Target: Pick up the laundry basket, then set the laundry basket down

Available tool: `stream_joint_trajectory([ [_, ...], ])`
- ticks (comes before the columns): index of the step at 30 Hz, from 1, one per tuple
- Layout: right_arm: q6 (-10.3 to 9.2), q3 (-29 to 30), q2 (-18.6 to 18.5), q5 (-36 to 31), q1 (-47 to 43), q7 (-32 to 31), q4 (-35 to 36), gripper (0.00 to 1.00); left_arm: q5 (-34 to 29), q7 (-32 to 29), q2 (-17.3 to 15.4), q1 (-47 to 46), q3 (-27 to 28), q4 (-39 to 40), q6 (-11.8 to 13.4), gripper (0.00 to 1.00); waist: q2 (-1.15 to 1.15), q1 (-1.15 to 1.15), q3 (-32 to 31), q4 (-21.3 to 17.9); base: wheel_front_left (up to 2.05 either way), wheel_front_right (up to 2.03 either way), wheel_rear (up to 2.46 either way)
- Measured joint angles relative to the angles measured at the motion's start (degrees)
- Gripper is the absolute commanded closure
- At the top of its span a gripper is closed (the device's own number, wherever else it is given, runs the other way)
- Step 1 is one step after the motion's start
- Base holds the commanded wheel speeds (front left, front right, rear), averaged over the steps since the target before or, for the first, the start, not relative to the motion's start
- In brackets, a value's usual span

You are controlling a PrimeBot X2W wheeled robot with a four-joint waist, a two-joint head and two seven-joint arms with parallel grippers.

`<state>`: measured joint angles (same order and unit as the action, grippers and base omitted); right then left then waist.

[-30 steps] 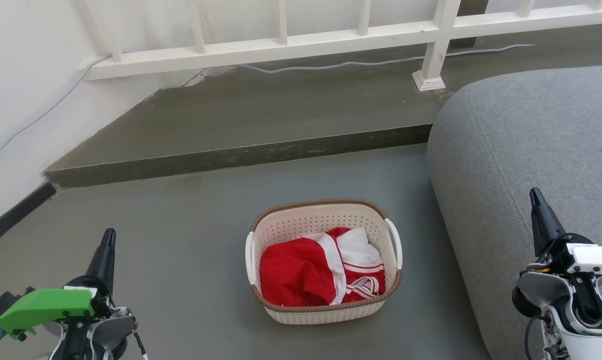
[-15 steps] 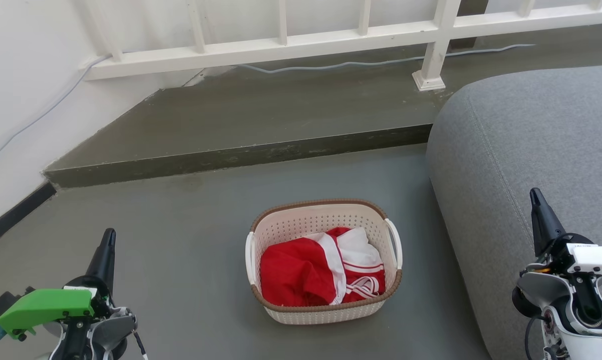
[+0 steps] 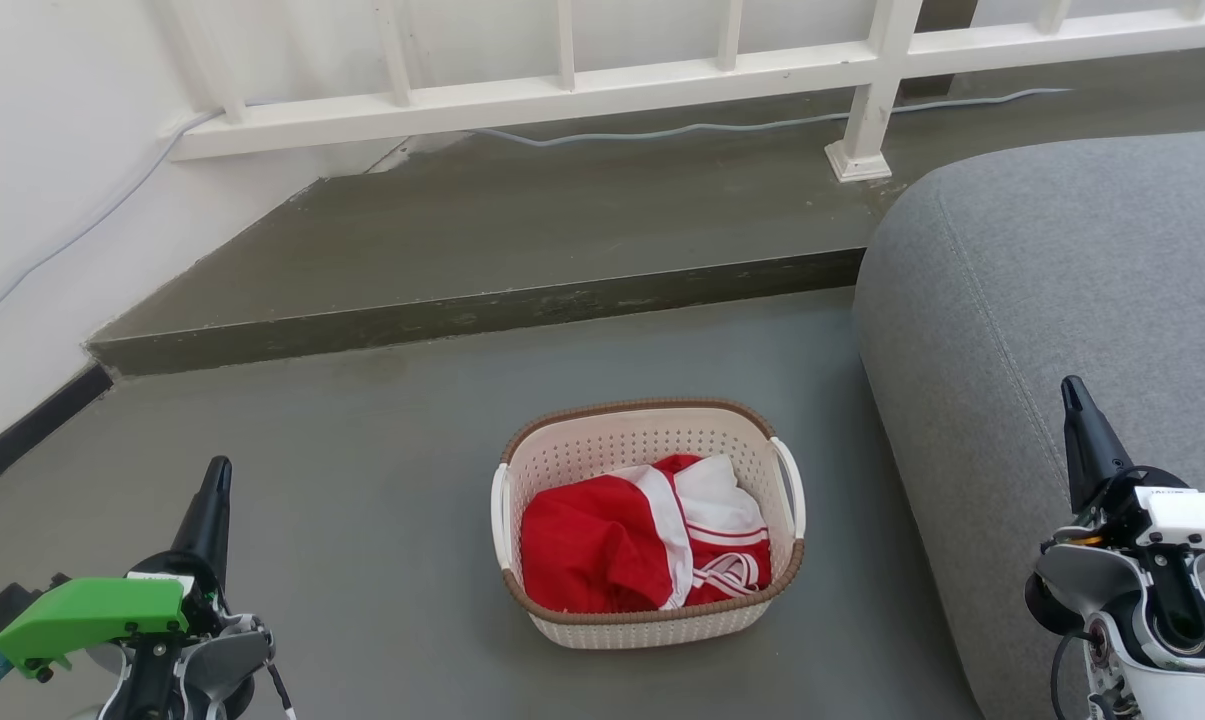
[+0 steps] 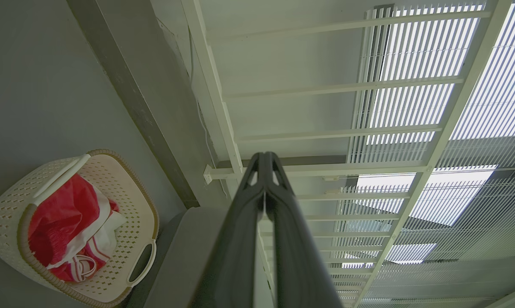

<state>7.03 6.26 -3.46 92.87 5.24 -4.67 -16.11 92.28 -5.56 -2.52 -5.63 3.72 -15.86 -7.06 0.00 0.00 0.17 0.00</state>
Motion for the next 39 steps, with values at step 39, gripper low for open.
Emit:
stream_joint_trajectory([
  [39, 0.0, 0.11, 0.07, 0.0, -0.02, -0.42, 0.02, 1.0, 0.0, -0.01, 0.01, 0.0, 0.03, 0.02, 0.0, 1.0, 0.0, 0.0, 0.0, 0.0, 0.0, 0.0, 0.0],
])
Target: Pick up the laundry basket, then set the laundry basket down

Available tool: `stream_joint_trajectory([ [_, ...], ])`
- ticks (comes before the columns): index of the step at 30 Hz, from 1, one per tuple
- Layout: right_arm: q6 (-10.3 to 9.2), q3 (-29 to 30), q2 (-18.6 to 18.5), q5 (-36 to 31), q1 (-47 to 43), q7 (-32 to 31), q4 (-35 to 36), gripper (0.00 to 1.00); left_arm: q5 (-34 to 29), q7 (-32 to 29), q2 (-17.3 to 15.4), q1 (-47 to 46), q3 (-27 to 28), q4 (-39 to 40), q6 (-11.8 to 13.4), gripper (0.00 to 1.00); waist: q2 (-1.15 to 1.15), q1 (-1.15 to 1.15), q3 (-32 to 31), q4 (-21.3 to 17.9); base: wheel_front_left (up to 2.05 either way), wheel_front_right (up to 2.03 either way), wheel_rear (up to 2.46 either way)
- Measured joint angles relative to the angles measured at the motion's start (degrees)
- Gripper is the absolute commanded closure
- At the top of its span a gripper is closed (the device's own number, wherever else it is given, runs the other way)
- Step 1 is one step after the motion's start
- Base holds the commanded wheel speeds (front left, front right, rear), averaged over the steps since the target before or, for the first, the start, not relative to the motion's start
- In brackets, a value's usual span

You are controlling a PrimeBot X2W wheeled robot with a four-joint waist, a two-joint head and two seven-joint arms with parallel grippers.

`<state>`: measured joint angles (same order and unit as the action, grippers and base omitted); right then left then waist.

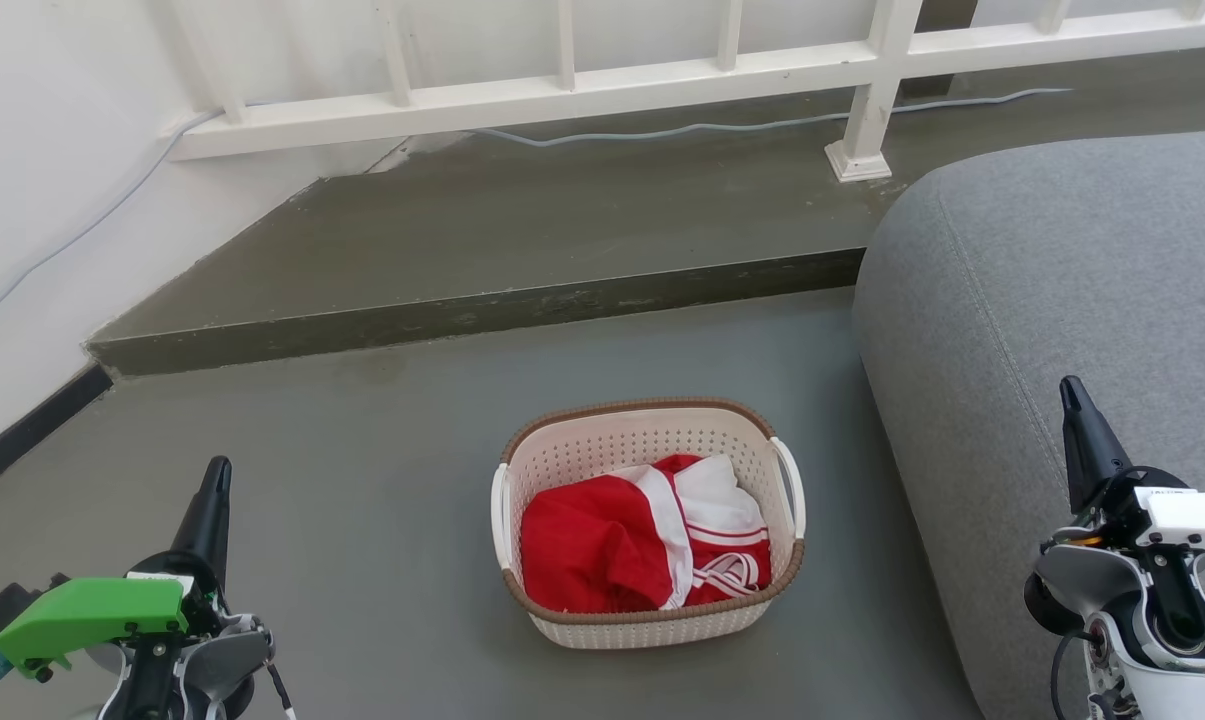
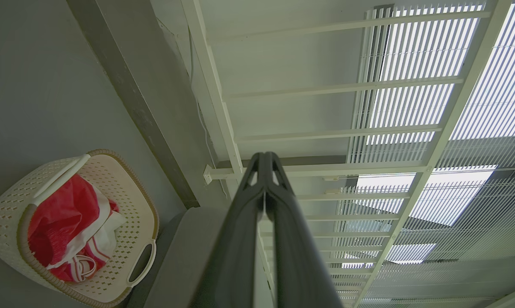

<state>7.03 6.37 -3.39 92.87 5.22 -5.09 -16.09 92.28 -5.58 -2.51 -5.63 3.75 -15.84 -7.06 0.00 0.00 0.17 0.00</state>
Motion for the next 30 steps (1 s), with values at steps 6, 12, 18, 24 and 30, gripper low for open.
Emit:
stream_joint_trajectory([
  [6, 0.0, 0.01, 0.02, 0.0, 0.0, 0.0, 0.01, 1.0, 0.0, 0.0, 0.0, 0.0, 0.01, 0.0, 0.0, 1.0, 0.0, 0.0, 0.0, 0.0, 0.0, 0.0, 0.0],
  [12, 0.0, 0.01, 0.03, 0.0, -0.01, -0.01, 0.01, 1.0, 0.0, 0.0, 0.0, 0.0, 0.02, 0.0, 0.0, 1.0, 0.0, 0.0, 0.0, 0.0, 0.0, 0.0, 0.0],
  [18, 0.0, 0.02, 0.05, 0.0, -0.01, -0.01, 0.01, 1.0, 0.0, 0.0, 0.0, 0.0, 0.02, 0.0, 0.0, 1.0, 0.0, 0.0, 0.0, 0.0, 0.0, 0.0, 0.0],
  [24, 0.0, 0.03, 0.08, 0.0, -0.01, -0.01, 0.01, 1.0, 0.0, -0.01, 0.0, 0.0, 0.03, 0.0, 0.0, 1.0, 0.0, 0.0, 0.0, 0.0, 0.0, 0.0, 0.0],
  [30, 0.0, 0.04, 0.08, 0.0, -0.01, -0.01, 0.01, 1.0, 0.0, -0.01, 0.0, 0.01, 0.04, 0.0, 0.0, 1.0, 0.0, 0.0, 0.0, 0.0, 0.0, 0.0, 0.0],
])
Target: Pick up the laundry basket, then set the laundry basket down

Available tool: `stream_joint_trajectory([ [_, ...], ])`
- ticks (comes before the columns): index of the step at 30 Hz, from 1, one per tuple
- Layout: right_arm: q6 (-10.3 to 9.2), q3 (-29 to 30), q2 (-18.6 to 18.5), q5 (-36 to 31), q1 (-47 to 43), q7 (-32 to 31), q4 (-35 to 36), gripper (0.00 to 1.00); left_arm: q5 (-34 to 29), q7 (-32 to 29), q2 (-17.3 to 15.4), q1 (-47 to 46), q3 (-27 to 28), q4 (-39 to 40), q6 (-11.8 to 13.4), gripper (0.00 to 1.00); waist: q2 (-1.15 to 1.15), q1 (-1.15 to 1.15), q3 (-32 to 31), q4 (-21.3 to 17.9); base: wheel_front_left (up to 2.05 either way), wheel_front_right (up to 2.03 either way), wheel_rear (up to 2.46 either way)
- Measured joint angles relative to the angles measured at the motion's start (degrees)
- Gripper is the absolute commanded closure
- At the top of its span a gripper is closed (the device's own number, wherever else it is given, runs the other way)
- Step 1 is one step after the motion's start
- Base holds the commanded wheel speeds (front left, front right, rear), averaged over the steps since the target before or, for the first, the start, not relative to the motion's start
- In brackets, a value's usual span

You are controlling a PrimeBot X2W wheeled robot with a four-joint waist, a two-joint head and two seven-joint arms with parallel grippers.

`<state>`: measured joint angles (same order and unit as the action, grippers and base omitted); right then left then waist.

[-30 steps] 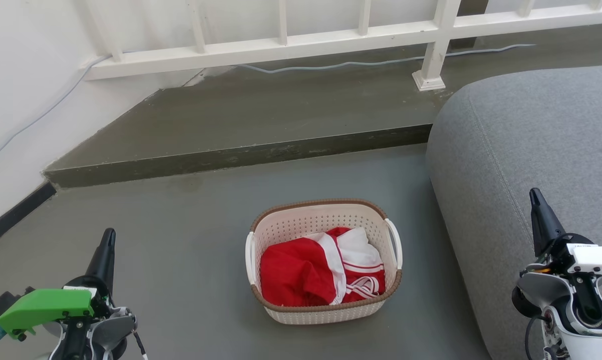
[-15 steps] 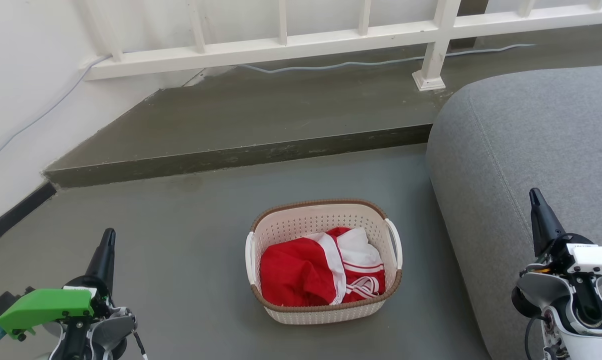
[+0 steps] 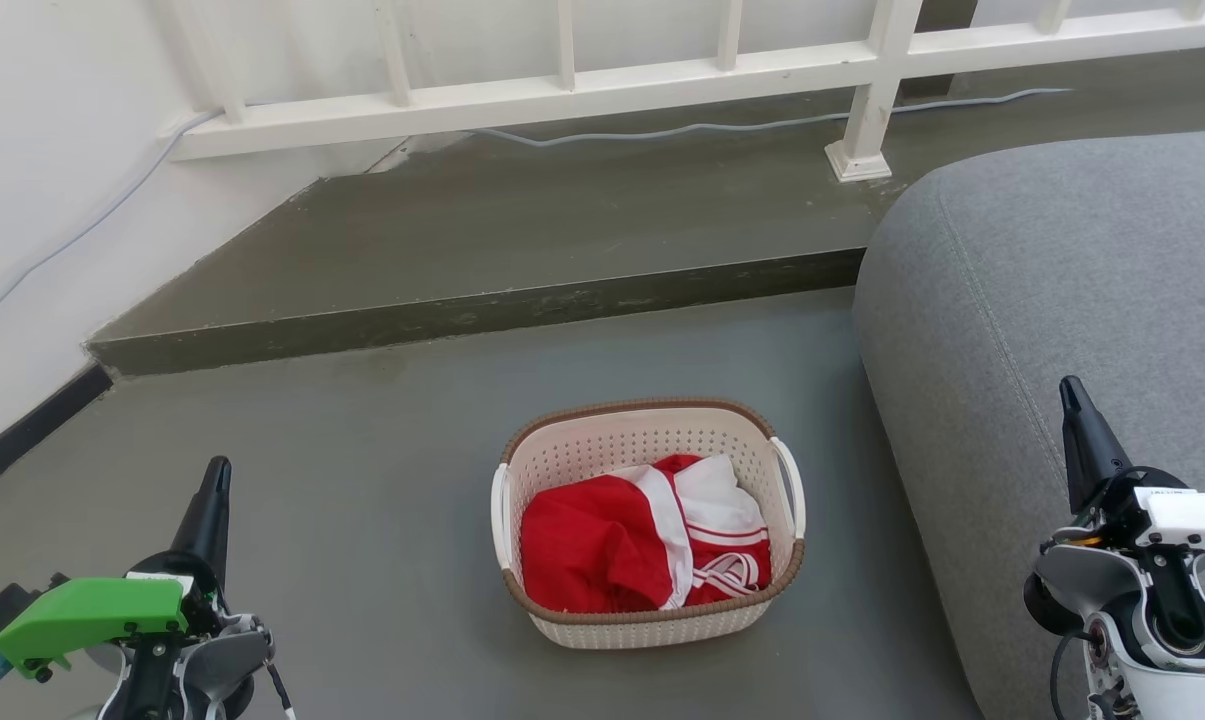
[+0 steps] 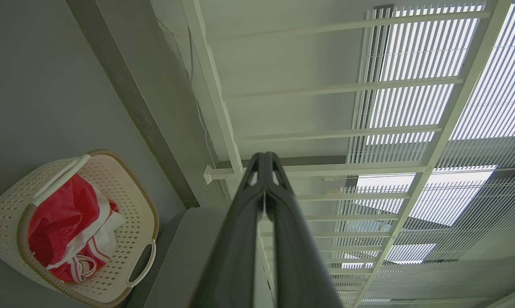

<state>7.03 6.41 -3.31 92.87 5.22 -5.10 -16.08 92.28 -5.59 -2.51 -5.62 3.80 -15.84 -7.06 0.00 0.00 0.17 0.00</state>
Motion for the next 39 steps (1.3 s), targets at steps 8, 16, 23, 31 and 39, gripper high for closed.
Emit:
stream_joint_trajectory([
  [8, 0.0, 0.02, 0.01, 0.0, -0.01, 0.0, 0.0, 1.0, 0.0, 0.0, 0.0, 0.0, 0.01, 0.0, 0.0, 1.0, 0.0, 0.0, 0.0, 0.0, 0.0, 0.0, 0.0],
  [16, 0.0, 0.02, 0.02, 0.0, -0.01, 0.0, 0.01, 1.0, 0.0, 0.0, 0.0, 0.0, 0.02, 0.0, 0.0, 1.0, 0.0, 0.0, 0.0, 0.0, 0.0, 0.0, 0.0],
  [23, 0.0, 0.04, 0.02, 0.0, -0.01, 0.0, 0.01, 1.0, 0.0, 0.0, 0.0, 0.0, 0.03, 0.0, 0.0, 1.0, 0.0, 0.0, 0.0, 0.0, 0.0, 0.0, 0.0],
  [31, 0.0, 0.05, 0.03, 0.0, -0.01, 0.0, 0.01, 1.0, 0.0, 0.0, 0.0, 0.0, 0.03, 0.01, 0.0, 1.0, 0.0, 0.0, 0.0, 0.0, 0.0, 0.0, 0.0],
  [39, 0.0, 0.07, 0.03, 0.0, -0.01, 0.0, 0.01, 1.0, 0.0, 0.0, 0.0, 0.0, 0.04, 0.01, 0.0, 1.0, 0.0, 0.0, 0.0, 0.0, 0.0, 0.0, 0.0],
])
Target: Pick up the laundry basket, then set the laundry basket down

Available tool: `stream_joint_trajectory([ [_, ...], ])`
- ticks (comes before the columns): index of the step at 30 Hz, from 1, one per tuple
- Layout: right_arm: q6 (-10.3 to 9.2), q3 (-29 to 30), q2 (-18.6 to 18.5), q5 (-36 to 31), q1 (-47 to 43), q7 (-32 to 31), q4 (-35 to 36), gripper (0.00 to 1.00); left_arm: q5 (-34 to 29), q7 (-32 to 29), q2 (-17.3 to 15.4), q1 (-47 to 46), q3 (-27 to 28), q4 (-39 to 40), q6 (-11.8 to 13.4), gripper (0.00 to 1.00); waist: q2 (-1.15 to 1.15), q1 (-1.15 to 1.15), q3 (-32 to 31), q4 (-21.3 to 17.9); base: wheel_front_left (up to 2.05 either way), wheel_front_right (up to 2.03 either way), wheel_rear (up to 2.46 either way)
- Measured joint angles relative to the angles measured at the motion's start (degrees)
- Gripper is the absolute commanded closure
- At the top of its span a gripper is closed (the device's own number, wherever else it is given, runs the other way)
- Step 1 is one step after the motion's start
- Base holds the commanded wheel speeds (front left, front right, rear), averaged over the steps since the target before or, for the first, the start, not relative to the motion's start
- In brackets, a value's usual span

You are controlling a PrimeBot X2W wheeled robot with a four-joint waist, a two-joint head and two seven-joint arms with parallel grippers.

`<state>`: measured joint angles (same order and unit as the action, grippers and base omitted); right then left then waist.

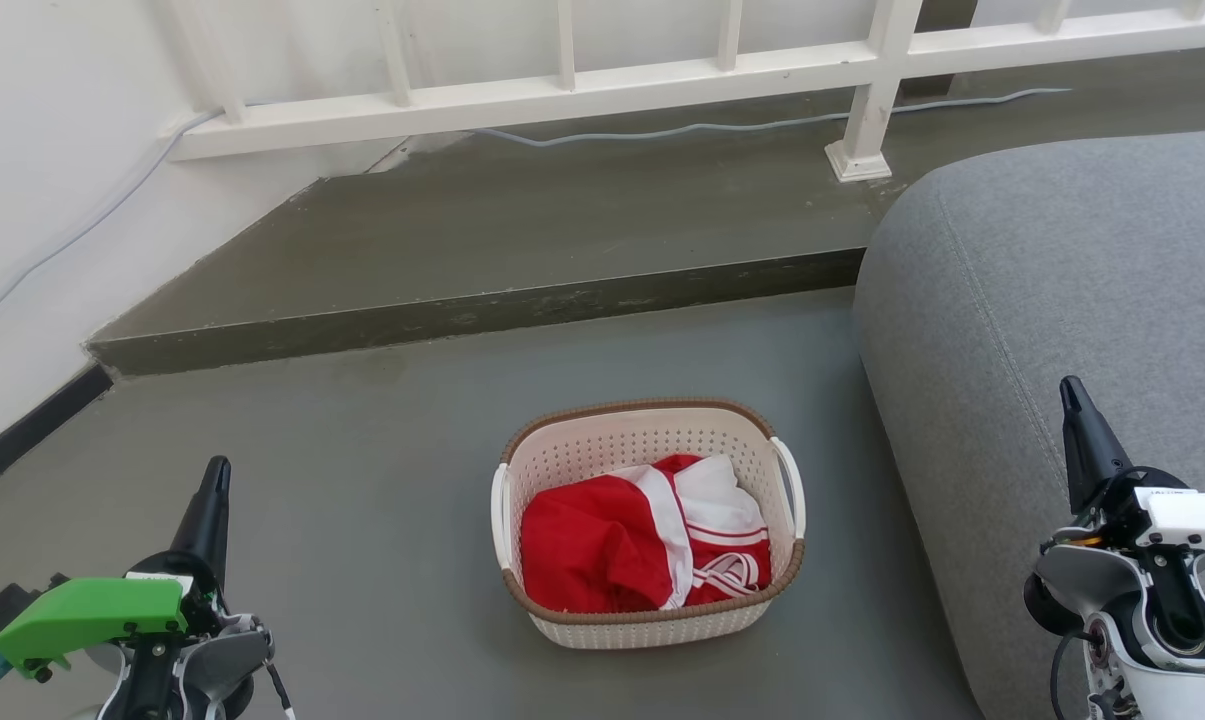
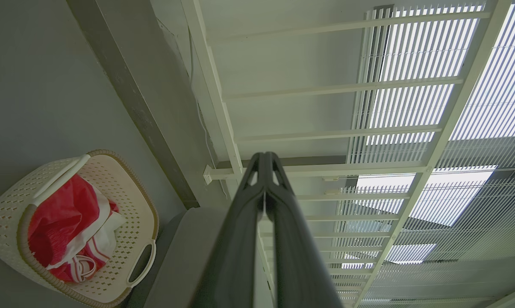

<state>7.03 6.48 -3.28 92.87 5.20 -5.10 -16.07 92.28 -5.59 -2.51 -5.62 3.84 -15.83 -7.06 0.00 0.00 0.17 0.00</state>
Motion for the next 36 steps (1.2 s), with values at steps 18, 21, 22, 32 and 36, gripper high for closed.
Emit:
stream_joint_trajectory([
  [18, 0.0, 0.07, 0.01, 0.0, 0.0, -0.01, 0.0, 1.0, 0.0, 0.0, 0.0, 0.0, 0.01, 0.0, 0.0, 1.0, 0.0, 0.0, 0.0, 0.0, 0.0, 0.0, 0.0],
  [21, 0.0, 0.08, 0.02, 0.0, 0.0, -0.01, 0.01, 1.0, 0.0, 0.0, 0.0, 0.0, 0.02, 0.0, 0.0, 1.0, 0.0, 0.0, 0.0, 0.0, 0.0, 0.0, 0.0],
  [22, 0.0, 0.08, 0.02, 0.0, 0.0, -0.01, 0.01, 1.0, 0.0, 0.0, 0.0, 0.0, 0.02, 0.0, 0.0, 1.0, 0.0, 0.0, 0.0, 0.0, 0.0, 0.0, 0.0],
  [32, 0.0, 0.09, 0.03, 0.0, 0.0, -0.01, 0.01, 1.0, 0.0, 0.0, 0.01, 0.0, 0.02, 0.0, 0.0, 1.0, 0.0, 0.0, 0.0, 0.0, 0.0, 0.0, 0.0],
  [36, 0.0, 0.1, 0.04, 0.0, -0.01, -0.01, 0.01, 1.0, 0.0, 0.0, 0.01, 0.0, 0.03, 0.0, 0.0, 1.0, 0.0, 0.0, 0.0, 0.0, 0.0, 0.0, 0.0],
])
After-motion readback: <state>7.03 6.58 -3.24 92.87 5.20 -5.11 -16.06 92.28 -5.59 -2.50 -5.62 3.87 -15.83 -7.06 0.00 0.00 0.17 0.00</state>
